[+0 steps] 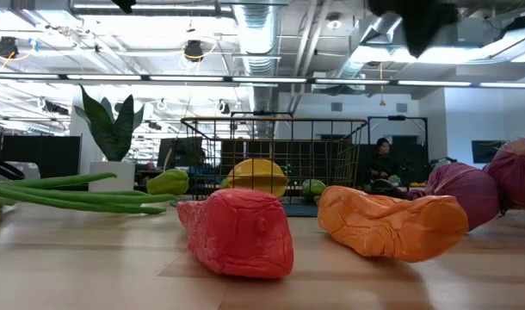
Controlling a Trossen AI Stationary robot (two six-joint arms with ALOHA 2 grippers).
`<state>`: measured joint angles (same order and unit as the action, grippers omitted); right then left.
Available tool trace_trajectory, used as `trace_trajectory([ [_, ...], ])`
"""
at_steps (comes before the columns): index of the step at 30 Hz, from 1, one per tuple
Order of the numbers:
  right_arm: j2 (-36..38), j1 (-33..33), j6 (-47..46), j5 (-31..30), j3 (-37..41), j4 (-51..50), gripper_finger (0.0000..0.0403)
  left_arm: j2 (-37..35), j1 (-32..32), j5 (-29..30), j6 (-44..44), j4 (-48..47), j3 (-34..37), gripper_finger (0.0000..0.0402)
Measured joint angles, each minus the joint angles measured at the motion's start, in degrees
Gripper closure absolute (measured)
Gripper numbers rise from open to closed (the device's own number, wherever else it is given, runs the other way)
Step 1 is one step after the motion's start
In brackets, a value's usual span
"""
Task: Build produce basket
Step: Put the purple garlic into the wire basket
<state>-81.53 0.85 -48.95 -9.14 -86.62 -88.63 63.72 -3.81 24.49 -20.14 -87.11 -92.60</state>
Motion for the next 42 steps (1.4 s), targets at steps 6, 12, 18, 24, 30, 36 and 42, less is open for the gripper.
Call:
trace_trajectory([
  [6, 8.44, 2.65, -3.68, 3.24, 16.47, 16.23, 0.0279, 0.00, -0.01, -0.02, -1.20, 0.04, 0.00, 0.0219],
  [12, 8.53, 1.76, -0.28, 5.70, 24.79, 22.05, 0.0261, 0.00, 0.00, -0.14, -3.52, 0.04, 0.00, 0.0219],
  [18, 4.14, 1.63, 5.46, 6.20, 29.40, 24.48, 0.0209, 0.00, 0.00, -0.57, -6.12, 0.06, 0.00, 0.0219],
  [24, -1.50, 1.63, 11.48, 6.41, 33.35, 28.72, 0.0169, 0.02, -0.02, -1.34, -7.56, 0.06, 0.00, 0.0219],
  [30, -5.12, 1.36, 14.41, 6.61, 37.56, 34.74, 0.0163, 0.02, 0.00, -3.06, -9.14, 0.06, 0.00, 0.0219],
  [36, -6.16, -0.47, 15.85, 6.49, 42.28, 42.01, 0.0163, 0.02, -0.02, -3.28, -9.64, 0.05, 0.00, 0.0219],
  [42, -7.65, -3.24, 16.06, 8.69, 43.70, 44.59, 0.0178, 0.02, -0.01, -3.28, -9.68, 0.04, 0.00, 0.0219],
])
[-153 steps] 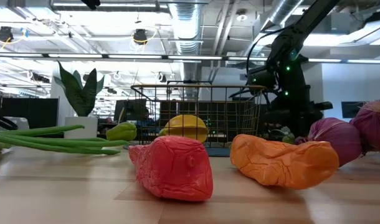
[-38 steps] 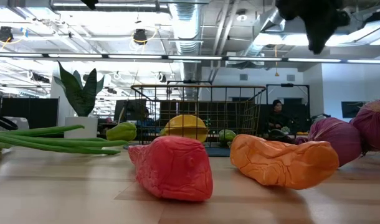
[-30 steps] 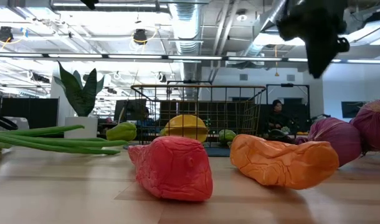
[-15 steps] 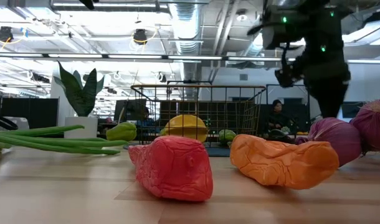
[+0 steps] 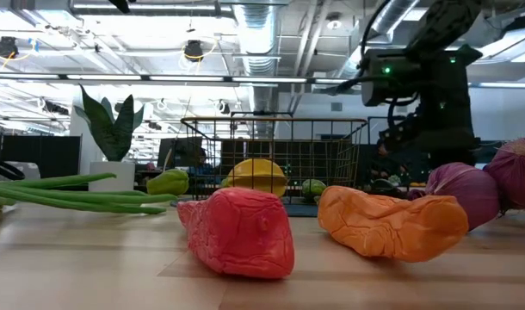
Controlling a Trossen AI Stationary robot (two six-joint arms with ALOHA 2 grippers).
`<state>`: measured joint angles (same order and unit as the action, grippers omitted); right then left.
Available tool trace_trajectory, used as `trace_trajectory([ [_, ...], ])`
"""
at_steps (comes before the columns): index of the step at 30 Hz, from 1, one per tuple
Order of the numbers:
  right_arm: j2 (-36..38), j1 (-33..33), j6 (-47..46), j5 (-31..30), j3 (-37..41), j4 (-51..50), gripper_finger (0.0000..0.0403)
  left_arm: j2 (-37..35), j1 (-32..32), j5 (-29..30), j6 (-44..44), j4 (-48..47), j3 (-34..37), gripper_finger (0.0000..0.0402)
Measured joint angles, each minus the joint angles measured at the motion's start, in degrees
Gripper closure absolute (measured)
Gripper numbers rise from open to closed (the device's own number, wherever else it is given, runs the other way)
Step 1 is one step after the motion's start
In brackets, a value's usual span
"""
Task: Build produce basket
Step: Put the purple garlic into the wire basket
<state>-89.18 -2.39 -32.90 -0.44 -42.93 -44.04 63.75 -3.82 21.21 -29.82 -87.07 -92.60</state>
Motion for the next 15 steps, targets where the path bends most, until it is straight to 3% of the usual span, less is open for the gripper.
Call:
trace_trajectory([
  [4, 0.29, -1.60, 0.40, 2.76, 0.06, 0.23, 0.0244, 0.00, -0.02, 0.00, 0.00, 0.00, 0.00, 0.0219],
  [9, 0.54, -3.07, 1.52, 3.87, 0.10, -0.33, 0.0375, 0.00, -0.01, 0.02, 0.00, 0.00, 0.00, 0.0219],
  [15, 1.58, -2.78, 1.43, 6.11, -2.75, -5.02, 0.0392, 0.00, -0.02, -0.03, 0.50, -0.02, 0.00, 0.0219],
])
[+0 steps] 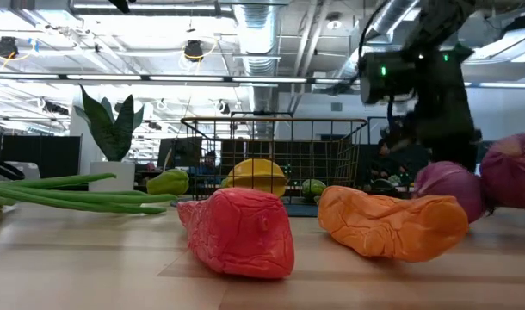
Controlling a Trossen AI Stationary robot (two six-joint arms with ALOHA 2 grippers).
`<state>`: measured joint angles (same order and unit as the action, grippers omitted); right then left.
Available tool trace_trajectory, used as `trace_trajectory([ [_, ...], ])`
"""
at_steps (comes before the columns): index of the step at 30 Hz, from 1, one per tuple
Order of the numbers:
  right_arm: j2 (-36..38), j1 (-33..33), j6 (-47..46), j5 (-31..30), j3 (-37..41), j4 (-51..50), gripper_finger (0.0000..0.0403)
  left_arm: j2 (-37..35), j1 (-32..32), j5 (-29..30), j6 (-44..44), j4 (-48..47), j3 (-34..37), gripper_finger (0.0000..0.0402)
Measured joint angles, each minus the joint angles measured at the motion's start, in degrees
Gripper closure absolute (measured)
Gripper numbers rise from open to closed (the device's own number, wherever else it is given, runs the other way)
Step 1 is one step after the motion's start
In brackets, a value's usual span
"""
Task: Build produce basket
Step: Put the purple garlic into the wire basket
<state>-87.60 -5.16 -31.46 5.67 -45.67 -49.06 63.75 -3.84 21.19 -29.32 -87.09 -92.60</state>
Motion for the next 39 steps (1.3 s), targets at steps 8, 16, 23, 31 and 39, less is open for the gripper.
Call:
trace_trajectory([
  [8, 10.16, 0.15, -4.41, -1.64, -7.07, -7.05, 0.0399, 0.00, 0.00, -0.45, 0.96, -0.04, 0.00, 0.0219],
  [16, 22.36, 3.44, -10.93, -9.10, -19.04, -11.27, 0.0400, 0.00, 0.00, -0.50, 1.86, -0.15, 0.00, 0.0219],
  [23, 28.64, 6.35, -8.33, -19.97, -31.47, -7.72, 0.0400, 0.00, 0.00, -0.48, 1.88, -1.02, 0.00, 0.0219],
  [31, 28.02, 1.54, 9.68, -28.32, -36.93, 10.24, 0.0401, 0.00, 0.00, -0.45, 2.75, -0.94, 0.00, 0.0219],
  [39, 19.85, -10.44, 16.71, -20.14, -36.89, 20.99, 0.0401, 0.00, 0.00, -0.42, 2.80, -0.92, 0.00, 0.0219],
])
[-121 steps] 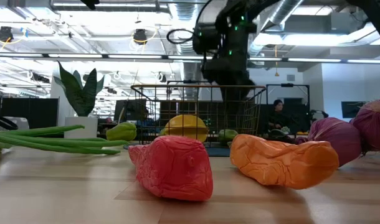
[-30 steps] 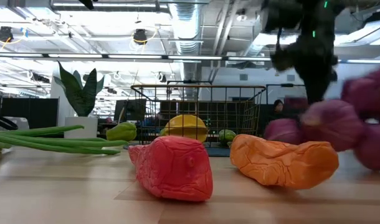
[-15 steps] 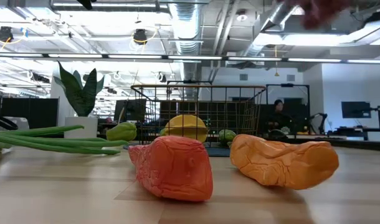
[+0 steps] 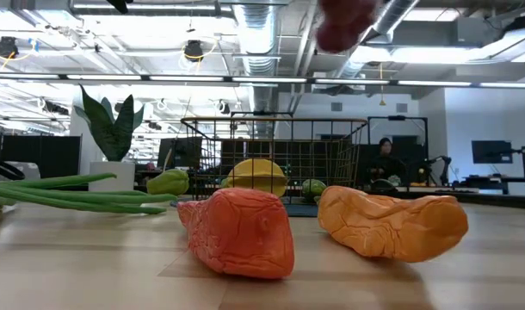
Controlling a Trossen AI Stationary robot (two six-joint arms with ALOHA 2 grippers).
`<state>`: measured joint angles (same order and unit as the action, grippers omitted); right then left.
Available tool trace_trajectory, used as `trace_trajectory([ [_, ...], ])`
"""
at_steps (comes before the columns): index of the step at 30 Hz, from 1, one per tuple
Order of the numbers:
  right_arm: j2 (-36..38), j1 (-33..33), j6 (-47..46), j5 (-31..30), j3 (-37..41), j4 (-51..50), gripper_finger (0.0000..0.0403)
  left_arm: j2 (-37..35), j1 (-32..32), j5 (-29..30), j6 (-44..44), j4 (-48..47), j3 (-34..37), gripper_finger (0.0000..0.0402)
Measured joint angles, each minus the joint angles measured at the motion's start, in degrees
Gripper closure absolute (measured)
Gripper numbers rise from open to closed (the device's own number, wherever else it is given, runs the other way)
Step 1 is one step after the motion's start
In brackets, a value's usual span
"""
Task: Build produce basket
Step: Put the purple garlic into the wire basket
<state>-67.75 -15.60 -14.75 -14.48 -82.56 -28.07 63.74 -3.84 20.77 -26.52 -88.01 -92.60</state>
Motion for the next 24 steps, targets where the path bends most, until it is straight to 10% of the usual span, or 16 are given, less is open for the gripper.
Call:
trace_trajectory([
  [24, -26.13, -8.50, 5.45, 1.16, 0.07, 10.97, 0.0402, -0.02, 0.00, 0.44, 0.39, 0.00, 0.00, 0.0219],
])
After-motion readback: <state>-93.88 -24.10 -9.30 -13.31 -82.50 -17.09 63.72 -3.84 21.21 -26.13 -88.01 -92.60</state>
